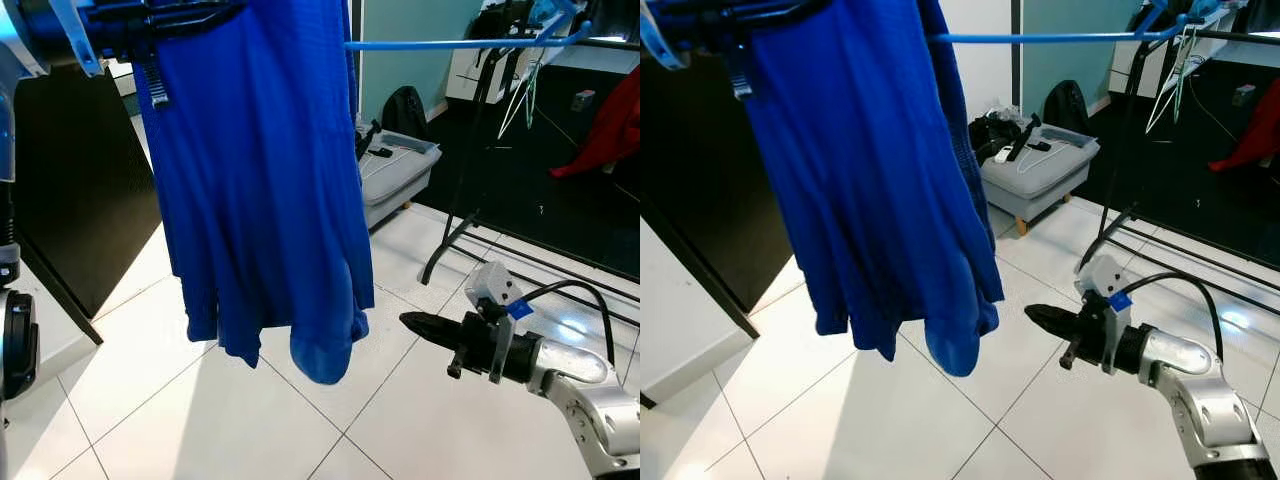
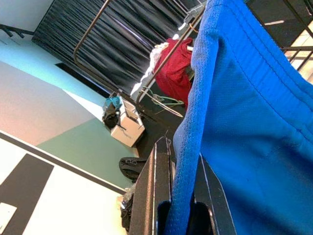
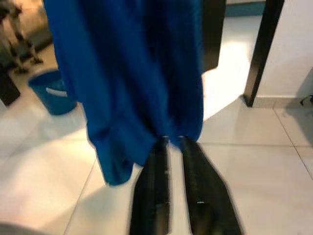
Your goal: Hang hanger
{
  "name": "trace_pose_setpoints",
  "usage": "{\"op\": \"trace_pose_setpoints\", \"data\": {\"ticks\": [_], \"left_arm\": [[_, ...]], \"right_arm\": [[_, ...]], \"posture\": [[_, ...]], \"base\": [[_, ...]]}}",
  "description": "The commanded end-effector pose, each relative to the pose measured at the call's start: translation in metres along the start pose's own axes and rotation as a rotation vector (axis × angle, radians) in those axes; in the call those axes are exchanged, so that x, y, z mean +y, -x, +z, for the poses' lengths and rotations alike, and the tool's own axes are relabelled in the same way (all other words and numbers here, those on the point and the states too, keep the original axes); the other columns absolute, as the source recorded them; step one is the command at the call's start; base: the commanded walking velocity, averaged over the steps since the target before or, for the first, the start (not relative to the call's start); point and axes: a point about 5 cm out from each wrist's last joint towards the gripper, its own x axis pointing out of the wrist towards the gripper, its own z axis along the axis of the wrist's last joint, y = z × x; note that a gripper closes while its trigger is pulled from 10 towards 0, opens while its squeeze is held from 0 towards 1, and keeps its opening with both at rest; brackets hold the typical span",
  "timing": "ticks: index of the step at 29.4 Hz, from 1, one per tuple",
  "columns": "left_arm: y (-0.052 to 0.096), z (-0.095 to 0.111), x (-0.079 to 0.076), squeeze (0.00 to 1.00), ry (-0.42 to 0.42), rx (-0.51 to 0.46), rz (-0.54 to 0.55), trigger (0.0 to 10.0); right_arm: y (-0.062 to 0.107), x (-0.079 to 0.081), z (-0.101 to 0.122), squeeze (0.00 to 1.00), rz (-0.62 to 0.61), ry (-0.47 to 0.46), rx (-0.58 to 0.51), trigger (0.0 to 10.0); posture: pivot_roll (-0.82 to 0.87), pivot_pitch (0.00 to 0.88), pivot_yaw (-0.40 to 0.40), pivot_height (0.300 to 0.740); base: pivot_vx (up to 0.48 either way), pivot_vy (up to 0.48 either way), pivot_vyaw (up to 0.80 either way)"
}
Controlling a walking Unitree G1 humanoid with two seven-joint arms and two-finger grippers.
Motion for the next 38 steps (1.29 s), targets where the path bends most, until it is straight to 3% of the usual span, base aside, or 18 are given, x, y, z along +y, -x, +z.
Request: {"op": "trace_pose_setpoints", "data": {"ticks": [1, 11, 17, 18, 19, 21, 22, 23, 24, 25, 33, 34, 35, 36, 38], "left_arm": [[0.006, 0.007, 0.002, 0.0, -0.019, -0.017, 0.002, 10.0], [0.002, 0.008, -0.002, 0.0, -0.009, -0.032, -0.009, 10.0], [-0.002, 0.01, -0.008, 0.0, 0.001, -0.053, -0.027, 10.0], [-0.003, 0.011, -0.009, 0.0, 0.003, -0.061, -0.033, 10.0], [-0.004, 0.013, -0.01, 0.0, 0.004, -0.074, -0.04, 10.0], [-0.004, 0.013, -0.01, 0.0, 0.004, -0.074, -0.04, 10.0], [-0.004, 0.014, -0.011, 0.0, 0.006, -0.086, -0.044, 10.0], [-0.005, 0.016, -0.012, 0.0, 0.007, -0.096, -0.049, 10.0], [-0.005, 0.016, -0.012, 0.0, 0.007, -0.096, -0.049, 10.0], [-0.006, 0.018, -0.013, 0.0, 0.01, -0.108, -0.056, 10.0], [-0.009, 0.028, -0.016, 0.0, 0.026, -0.16, -0.07, 10.0], [-0.009, 0.029, -0.016, 0.0, 0.028, -0.168, -0.068, 10.0], [-0.01, 0.03, -0.016, 0.0, 0.029, -0.173, -0.066, 10.0], [-0.01, 0.031, -0.016, 0.0, 0.03, -0.178, -0.063, 10.0], [-0.01, 0.032, -0.016, 0.0, 0.031, -0.181, -0.061, 10.0]], "right_arm": [[-0.005, 0.008, 0.009, 1.0, 0.07, -0.041, -0.065, 10.0], [-0.01, 0.02, 0.018, 1.0, 0.168, -0.078, -0.134, 10.0], [-0.018, 0.025, 0.016, 1.0, 0.184, -0.033, -0.113, 10.0], [-0.019, 0.023, 0.016, 0.92, 0.173, -0.033, -0.112, 10.0], [-0.02, 0.022, 0.016, 0.54, 0.167, -0.035, -0.112, 10.0], [-0.02, 0.022, 0.016, 0.54, 0.167, -0.035, -0.112, 10.0], [-0.021, 0.021, 0.017, 0.47, 0.167, -0.036, -0.113, 10.0], [-0.021, 0.021, 0.017, 0.08, 0.169, -0.038, -0.115, 10.0], [-0.021, 0.021, 0.017, 0.08, 0.169, -0.038, -0.115, 10.0], [-0.021, 0.021, 0.017, 0.0, 0.171, -0.037, -0.115, 10.0], [-0.023, 0.024, 0.016, 0.0, 0.181, -0.036, -0.114, 10.0], [-0.024, 0.025, 0.015, 0.0, 0.19, -0.041, -0.114, 5.8], [-0.025, 0.026, 0.015, 0.0, 0.196, -0.044, -0.114, 5.8], [-0.025, 0.027, 0.014, 0.0, 0.2, -0.048, -0.109, 0.0], [-0.025, 0.028, 0.013, 0.0, 0.203, -0.047, -0.104, 0.0]], "posture": [[-0.05, 0.0, 0.083, 0.731], [-0.04, 0.0, 0.082, 0.731], [-0.04, 0.0, 0.079, 0.731], [-0.04, 0.0, 0.075, 0.731], [-0.04, 0.0, 0.073, 0.731], [-0.04, 0.0, 0.073, 0.731], [-0.04, 0.0, 0.073, 0.731], [-0.04, 0.0, 0.073, 0.731], [-0.04, 0.0, 0.073, 0.731], [-0.04, 0.0, 0.072, 0.731], [-0.04, 0.0, 0.074, 0.731], [-0.04, 0.0, 0.074, 0.731], [-0.04, 0.0, 0.075, 0.731], [-0.04, 0.0, 0.075, 0.731], [-0.04, 0.0, 0.075, 0.731]], "base": [[0.0, 0.0, 0.0], [0.0, 0.0, 0.0], [0.0, 0.0, 0.0], [0.0, 0.0, 0.0], [0.0, 0.0, 0.0], [0.0, 0.0, 0.0], [0.0, 0.0, 0.0], [0.0, 0.0, 0.0], [0.0, 0.0, 0.0], [0.0, 0.0, 0.0], [0.0, 0.0, 0.0], [0.0, 0.0, 0.0], [0.0, 0.0, 0.0], [0.0, 0.0, 0.0], [0.0, 0.0, 0.0]]}}
